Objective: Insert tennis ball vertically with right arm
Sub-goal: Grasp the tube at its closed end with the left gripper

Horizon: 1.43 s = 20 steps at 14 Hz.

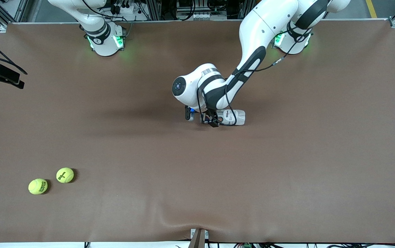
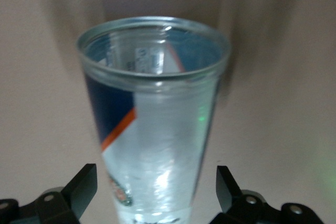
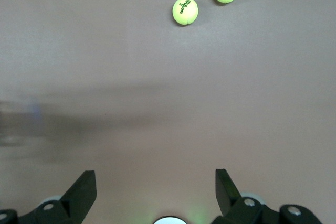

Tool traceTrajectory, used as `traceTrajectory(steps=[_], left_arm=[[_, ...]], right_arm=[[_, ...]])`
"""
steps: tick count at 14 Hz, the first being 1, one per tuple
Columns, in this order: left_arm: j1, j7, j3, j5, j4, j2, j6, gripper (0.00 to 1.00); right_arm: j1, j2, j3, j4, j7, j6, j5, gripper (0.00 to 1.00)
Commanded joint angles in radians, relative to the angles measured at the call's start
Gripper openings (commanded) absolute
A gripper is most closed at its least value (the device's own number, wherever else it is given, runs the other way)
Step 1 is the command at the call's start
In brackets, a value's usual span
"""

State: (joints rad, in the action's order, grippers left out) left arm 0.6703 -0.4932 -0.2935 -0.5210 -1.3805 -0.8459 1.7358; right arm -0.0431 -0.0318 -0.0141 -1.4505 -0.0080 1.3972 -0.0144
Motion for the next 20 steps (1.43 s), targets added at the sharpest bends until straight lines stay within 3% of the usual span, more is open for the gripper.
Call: traceTrajectory(steps=[1,10,14,17,20], left_arm=[[0.014,-0.005,0.005,-0.051,0.023,-0.021,-0.002,1.00],[0.014,0.001,0.007,-0.065,0.021,-0.065,0.011,0.99],[0.014,-0.001,0.007,-0.065,0.023,-0.075,0.018,0.76],[0.018,-0.001,0.005,-0.063,0.023,-0.073,0.019,0.71],[0.034,0.002,0.007,-0.068,0.028,-0.065,0.019,0.71]], right_arm=[[-0.008,-0.003,0.005,0.015,-0.006,-0.014,-0.002,1.00],[-0.008,-0.003,0.005,0.015,-0.006,-0.014,-0.002,1.00],[-0.011,-0.014,0.005,0.015,-0.009,-0.011,0.002,1.00],[-0.009,-0.043,0.005,0.012,-0.010,-0.010,0.005,1.00],[-0.004,-0.169,0.005,0.015,-0.009,0.000,0.022,1.00]])
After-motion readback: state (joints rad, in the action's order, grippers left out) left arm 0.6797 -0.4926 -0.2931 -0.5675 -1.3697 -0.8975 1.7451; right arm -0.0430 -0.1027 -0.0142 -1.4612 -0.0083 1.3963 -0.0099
